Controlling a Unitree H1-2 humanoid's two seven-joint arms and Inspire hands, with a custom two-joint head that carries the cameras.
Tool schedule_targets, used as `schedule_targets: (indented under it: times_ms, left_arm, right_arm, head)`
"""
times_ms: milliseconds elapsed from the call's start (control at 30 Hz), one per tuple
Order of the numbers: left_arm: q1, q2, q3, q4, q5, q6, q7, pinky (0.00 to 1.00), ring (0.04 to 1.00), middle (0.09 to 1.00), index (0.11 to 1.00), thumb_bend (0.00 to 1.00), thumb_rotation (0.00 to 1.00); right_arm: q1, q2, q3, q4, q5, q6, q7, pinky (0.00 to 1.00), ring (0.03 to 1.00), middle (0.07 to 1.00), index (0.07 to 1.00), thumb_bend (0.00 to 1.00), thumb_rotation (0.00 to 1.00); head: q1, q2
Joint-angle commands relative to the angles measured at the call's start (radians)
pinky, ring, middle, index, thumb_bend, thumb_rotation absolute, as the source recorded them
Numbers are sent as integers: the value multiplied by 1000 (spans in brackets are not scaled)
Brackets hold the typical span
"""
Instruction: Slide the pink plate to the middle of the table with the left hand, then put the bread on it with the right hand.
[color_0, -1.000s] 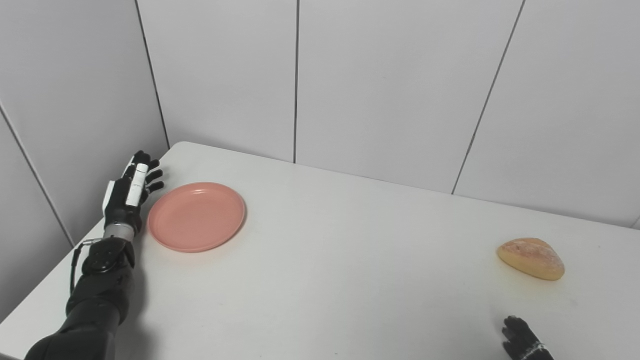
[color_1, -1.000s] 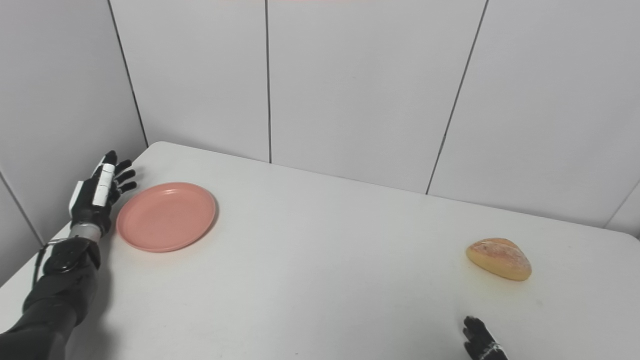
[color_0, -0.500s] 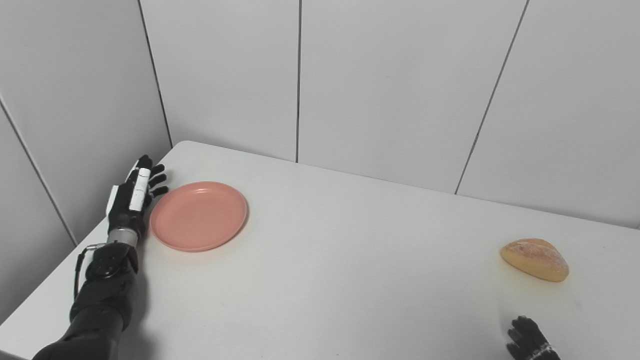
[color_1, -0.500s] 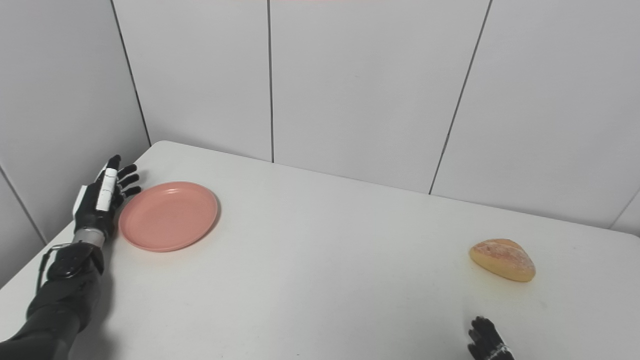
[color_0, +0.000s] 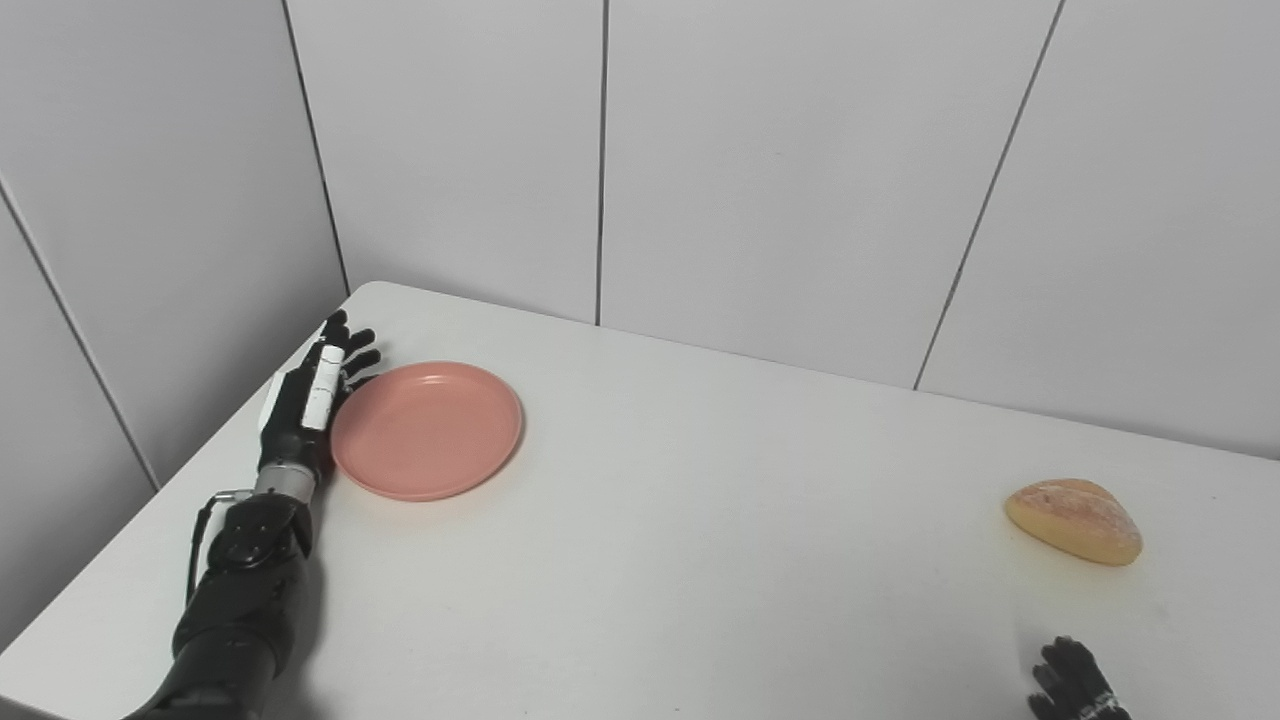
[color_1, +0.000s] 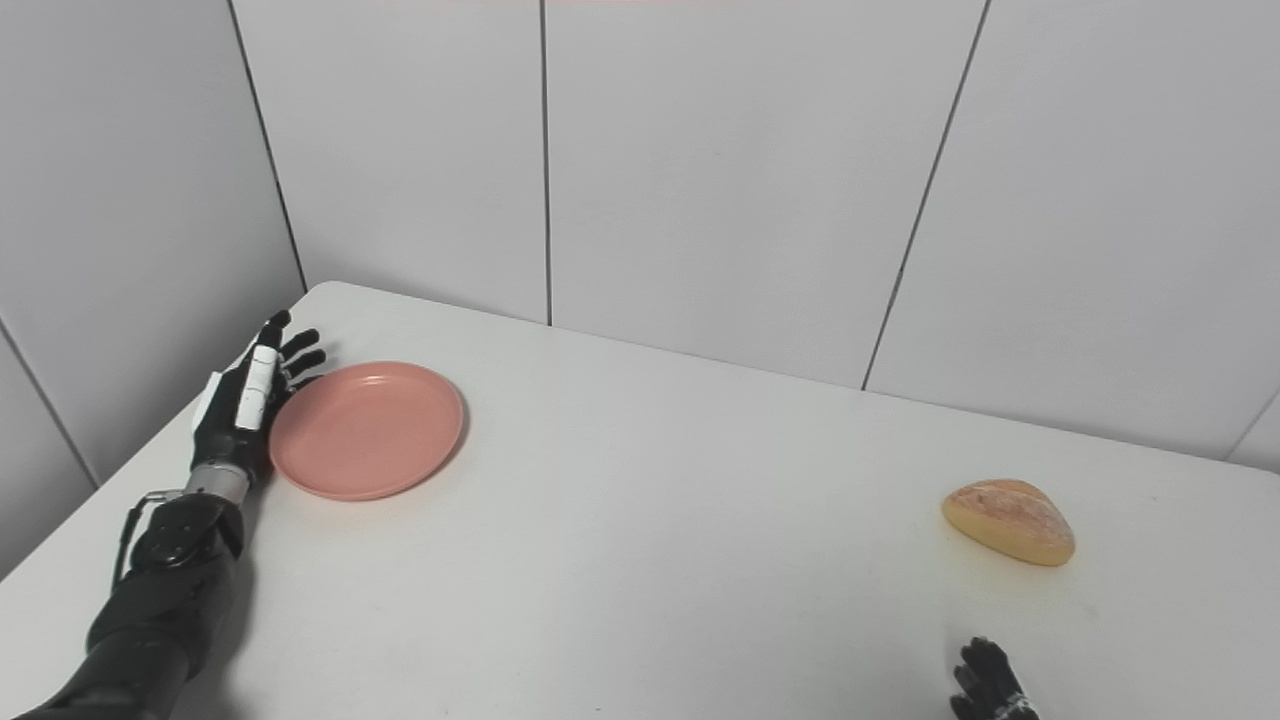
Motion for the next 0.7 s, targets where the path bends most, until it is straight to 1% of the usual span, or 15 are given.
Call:
schedule_targets:
  times_ms: [0, 33, 133, 300, 333, 433, 467, 500, 567, 667]
  left_arm:
    - [-9, 6, -9, -30, 2, -34, -18, 732, 839, 843, 922, 917, 903]
    - [-8, 6, -13, -34, -2, -33, -27, 728, 839, 846, 919, 936, 900]
    - [-8, 3, -21, -39, -10, -35, -63, 728, 843, 864, 926, 948, 900]
    - [-10, -5, -13, -24, -26, -36, -110, 727, 843, 862, 925, 976, 864]
    - [-9, -11, -13, -30, -25, -36, -110, 705, 834, 860, 920, 968, 860]
    - [-10, -20, -11, -31, -24, -36, -113, 686, 827, 859, 917, 955, 860]
    - [-11, -24, -11, -29, -24, -36, -115, 692, 832, 864, 920, 953, 861]
    - [-10, -28, -12, -32, -23, -36, -116, 697, 839, 864, 920, 924, 865]
    - [-12, -33, -13, -28, -21, -35, -127, 703, 846, 857, 926, 917, 876]
    - [-12, -44, -20, -23, -32, -35, -157, 710, 863, 873, 946, 986, 878]
  right_arm:
    - [15, -6, -4, -11, 7, 25, 4, 996, 972, 951, 918, 847, 1000]
    - [15, -7, -3, -11, 5, 24, 6, 993, 970, 951, 915, 843, 1000]
    - [13, -4, -1, -10, -1, 27, 2, 987, 967, 947, 910, 850, 1000]
    - [14, -2, 0, -17, -4, 34, -1, 976, 956, 935, 906, 860, 1000]
    - [15, -1, 1, -19, -3, 35, -1, 981, 958, 936, 904, 860, 1000]
    - [19, 1, 5, -30, -8, 45, -3, 986, 959, 936, 903, 862, 1000]
    - [19, 1, 6, -33, -11, 47, -4, 979, 954, 933, 902, 865, 1000]
    - [20, 3, 7, -36, -12, 50, -5, 974, 949, 926, 901, 868, 1000]
    - [19, 4, 9, -40, -14, 53, -7, 972, 945, 922, 900, 863, 1000]
    - [18, 8, 12, -40, -14, 54, -8, 965, 940, 915, 896, 855, 1000]
  head:
    - [-5, 2]
    - [-6, 2]
    - [-12, 1]
    - [-13, 8]
    - [-17, 12]
    - [-23, 21]
    - [-25, 22]
    - [-30, 25]
    - [-32, 26]
    - [-46, 27]
